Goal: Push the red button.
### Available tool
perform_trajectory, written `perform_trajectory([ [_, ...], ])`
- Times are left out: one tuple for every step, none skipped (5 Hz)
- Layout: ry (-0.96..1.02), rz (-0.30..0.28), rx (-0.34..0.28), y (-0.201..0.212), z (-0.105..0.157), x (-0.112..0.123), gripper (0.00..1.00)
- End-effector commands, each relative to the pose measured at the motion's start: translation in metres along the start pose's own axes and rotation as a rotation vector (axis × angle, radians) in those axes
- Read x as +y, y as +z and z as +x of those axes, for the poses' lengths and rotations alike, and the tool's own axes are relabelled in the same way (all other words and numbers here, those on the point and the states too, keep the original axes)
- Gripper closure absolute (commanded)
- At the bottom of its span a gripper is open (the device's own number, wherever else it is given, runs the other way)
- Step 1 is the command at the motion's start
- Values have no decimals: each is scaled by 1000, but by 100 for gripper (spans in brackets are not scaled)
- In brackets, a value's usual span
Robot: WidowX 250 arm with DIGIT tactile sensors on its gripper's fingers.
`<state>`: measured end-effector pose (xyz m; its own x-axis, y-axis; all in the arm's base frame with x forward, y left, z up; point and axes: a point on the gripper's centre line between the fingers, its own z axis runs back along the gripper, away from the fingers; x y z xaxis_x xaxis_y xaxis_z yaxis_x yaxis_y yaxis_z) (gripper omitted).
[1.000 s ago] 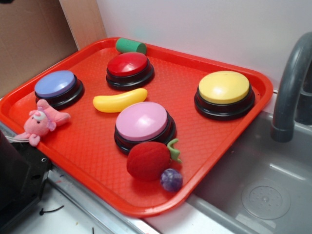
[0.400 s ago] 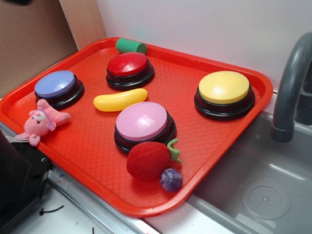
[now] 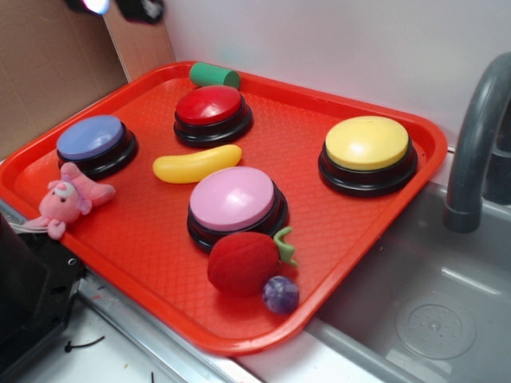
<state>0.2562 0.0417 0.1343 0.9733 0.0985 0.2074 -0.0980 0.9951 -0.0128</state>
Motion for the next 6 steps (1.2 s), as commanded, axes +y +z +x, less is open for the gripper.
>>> perform_trajectory([
  [-105, 26, -21, -44, 24, -8, 0],
  [-124, 41, -66, -64, 22, -6, 0],
  [-150, 58, -42, -79, 23, -4, 0],
  [-143, 34, -42, -87, 19, -5, 0],
  [-140, 43, -8, -79, 14, -10, 0],
  [-146, 75, 49, -52, 11, -12, 0],
])
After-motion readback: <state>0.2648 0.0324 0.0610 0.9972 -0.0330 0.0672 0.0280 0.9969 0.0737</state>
